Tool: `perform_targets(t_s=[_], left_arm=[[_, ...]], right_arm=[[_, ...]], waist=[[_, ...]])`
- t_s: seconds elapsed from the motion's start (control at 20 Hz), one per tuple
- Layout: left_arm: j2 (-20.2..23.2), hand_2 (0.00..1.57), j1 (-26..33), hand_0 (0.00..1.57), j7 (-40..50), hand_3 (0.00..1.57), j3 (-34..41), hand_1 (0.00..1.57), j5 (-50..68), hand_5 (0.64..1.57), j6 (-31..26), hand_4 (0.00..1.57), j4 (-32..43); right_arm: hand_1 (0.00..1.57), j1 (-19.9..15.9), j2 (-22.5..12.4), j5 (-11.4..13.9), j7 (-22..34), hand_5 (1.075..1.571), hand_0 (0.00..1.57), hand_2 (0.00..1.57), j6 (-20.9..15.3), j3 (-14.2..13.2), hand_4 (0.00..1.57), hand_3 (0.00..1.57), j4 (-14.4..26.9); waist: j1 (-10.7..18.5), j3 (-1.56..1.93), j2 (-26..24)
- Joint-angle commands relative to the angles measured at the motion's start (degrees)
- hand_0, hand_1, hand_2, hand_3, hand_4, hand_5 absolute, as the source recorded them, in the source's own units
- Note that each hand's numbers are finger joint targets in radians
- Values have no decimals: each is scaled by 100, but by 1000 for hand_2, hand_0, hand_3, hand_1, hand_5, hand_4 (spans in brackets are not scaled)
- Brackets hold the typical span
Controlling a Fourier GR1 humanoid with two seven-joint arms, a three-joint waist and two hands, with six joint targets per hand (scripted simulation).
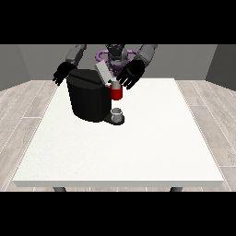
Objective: Insert the coffee pod into the coffee machine and close the lid
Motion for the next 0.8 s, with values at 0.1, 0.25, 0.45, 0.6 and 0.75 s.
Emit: perform_targets(t_s=[0.1, 0.25, 0.45, 0.6, 0.75], left_arm=[[229, 1279, -260, 1236, 35, 1197, 100, 1236, 1, 1571, -222, 487, 140], [175, 1265, -56, 1221, -225, 1171, 153, 1221, 59, 1571, -147, 485, 194], [-186, 1239, 122, 1211, 17, 1123, 24, 1211, 8, 1571, -139, 460, 109], [73, 1167, -55, 1129, -141, 1028, 70, 1129, -74, 1571, -59, 443, 164], [39, 1158, -82, 1118, 5, 990, -22, 1118, -153, 1571, -193, 442, 114]], right_arm=[[0, 19, 141, 116, -145, 1571, 0, 0, -64, 171, 442, 0, -88], [0, -105, 33, 19, 163, 1571, 0, 0, -65, 70, 448, 0, -274], [0, 158, 17, -20, -37, 1571, 0, 0, -25, -42, 415, 0, 61], [0, 64, 90, 116, 101, 1571, 0, 0, -163, 108, 437, 0, -181], [0, 19, 83, 72, 61, 1571, 0, 0, -218, -23, 418, 0, 27]], waist=[[-98, 0, 134], [-99, -2, 161], [111, 0, -88], [-84, -2, 115], [88, 0, -19]])
